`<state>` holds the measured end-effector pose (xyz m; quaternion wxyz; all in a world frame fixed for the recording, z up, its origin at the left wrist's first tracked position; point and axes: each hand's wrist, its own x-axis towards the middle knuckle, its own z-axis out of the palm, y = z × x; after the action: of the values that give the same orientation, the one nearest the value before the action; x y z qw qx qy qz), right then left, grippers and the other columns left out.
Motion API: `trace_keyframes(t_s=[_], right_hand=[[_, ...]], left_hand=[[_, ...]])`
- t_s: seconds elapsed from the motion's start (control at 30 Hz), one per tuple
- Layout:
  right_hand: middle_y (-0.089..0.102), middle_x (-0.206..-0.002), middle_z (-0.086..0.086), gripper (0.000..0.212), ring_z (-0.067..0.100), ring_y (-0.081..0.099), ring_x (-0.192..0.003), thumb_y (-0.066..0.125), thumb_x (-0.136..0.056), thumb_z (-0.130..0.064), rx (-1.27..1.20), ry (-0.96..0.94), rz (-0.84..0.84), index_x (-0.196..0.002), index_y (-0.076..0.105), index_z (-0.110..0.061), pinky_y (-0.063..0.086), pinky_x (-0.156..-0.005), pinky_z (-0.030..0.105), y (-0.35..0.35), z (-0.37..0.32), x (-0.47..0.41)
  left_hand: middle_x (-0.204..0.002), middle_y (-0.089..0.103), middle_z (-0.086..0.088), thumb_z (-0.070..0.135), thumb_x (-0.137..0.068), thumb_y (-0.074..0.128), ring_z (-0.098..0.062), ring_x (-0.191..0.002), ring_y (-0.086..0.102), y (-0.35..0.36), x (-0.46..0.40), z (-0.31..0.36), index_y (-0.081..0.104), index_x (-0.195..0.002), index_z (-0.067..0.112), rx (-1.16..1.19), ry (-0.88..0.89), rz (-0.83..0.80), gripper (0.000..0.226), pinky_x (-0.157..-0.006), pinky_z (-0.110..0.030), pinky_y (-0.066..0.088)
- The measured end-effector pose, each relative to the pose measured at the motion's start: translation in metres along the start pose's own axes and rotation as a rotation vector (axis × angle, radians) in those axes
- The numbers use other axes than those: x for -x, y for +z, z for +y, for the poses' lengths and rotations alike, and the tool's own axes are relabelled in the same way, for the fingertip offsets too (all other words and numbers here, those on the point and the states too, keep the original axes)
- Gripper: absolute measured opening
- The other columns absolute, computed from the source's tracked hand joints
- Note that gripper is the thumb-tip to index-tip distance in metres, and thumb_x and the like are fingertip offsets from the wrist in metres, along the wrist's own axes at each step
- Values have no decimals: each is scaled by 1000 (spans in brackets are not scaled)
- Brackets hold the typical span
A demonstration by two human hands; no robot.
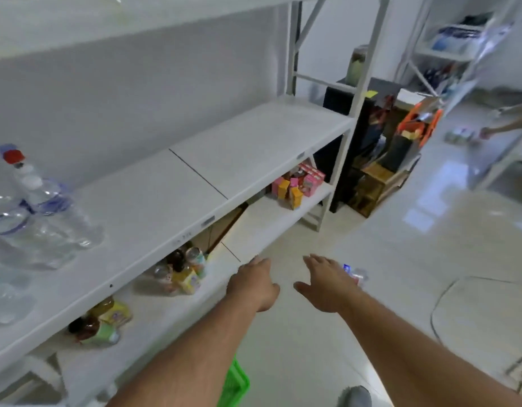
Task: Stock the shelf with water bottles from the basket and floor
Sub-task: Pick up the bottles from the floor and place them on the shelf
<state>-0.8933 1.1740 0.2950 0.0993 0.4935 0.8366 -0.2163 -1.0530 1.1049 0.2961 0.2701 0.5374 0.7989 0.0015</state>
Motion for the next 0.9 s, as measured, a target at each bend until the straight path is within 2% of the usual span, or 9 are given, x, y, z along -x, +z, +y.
trace_keyframes(t_s=[0.17, 0.3, 0.4, 0.47, 0.63, 0.8, 0.9], right_hand=[[31, -161, 3, 77, 26, 26, -148, 52, -93, -56, -72, 103, -14, -154, 29, -17, 25, -120, 38, -8, 122, -8], [40, -155, 4, 72, 27, 36, -142, 52, -90, -58, -58, 129, -40, -150, 37, -19, 30, -117, 38, -29, 201, -22], [54, -134, 3, 60, 30, 51, -126, 51, -87, -58, -40, 150, -70, -132, 49, -20, 40, -100, 37, -49, 246, -33], [55, -128, 2, 53, 30, 53, -119, 52, -89, -56, -35, 149, -83, -127, 49, -19, 40, -90, 35, -65, 267, -41], [44, -150, 3, 66, 30, 42, -134, 52, -94, -53, -51, 120, -102, -147, 38, -17, 39, -107, 39, -94, 303, -73], [44, -150, 5, 63, 29, 42, -134, 50, -96, -53, -27, 93, -149, -146, 39, -15, 40, -108, 40, -108, 324, -132], [37, -156, 5, 68, 29, 38, -138, 50, -97, -52, 35, 70, -157, -152, 32, -16, 38, -111, 40, -123, 339, -177]], left_hand=[[-163, 18, 3, 43, -94, 50, -28, -143, 30, 31, -45, 103, 20, -154, 27, -33, 44, -109, 70, -113, -44, 35], [-162, 20, 3, 42, -93, 51, -27, -142, 31, 40, -80, 172, 22, -154, 27, -29, 49, -126, 69, -113, -41, 34], [-162, 20, 4, 41, -93, 52, -27, -142, 31, 44, -102, 209, 23, -154, 27, -4, 29, -127, 68, -112, -41, 36], [-162, 19, 5, 41, -92, 51, -26, -142, 32, 46, -118, 227, 24, -154, 28, 19, 9, -132, 68, -111, -42, 37], [-162, 20, 5, 42, -92, 51, -26, -141, 33, 41, -161, 257, 23, -154, 28, 33, -44, -131, 70, -111, -41, 38], [-160, 23, 3, 42, -92, 51, -27, -139, 36, 39, -223, 271, 23, -154, 27, 49, -86, -134, 70, -109, -41, 39], [-160, 24, 2, 41, -92, 52, -27, -139, 38, 42, -272, 277, 24, -154, 26, 97, -113, -125, 70, -108, -42, 41]])
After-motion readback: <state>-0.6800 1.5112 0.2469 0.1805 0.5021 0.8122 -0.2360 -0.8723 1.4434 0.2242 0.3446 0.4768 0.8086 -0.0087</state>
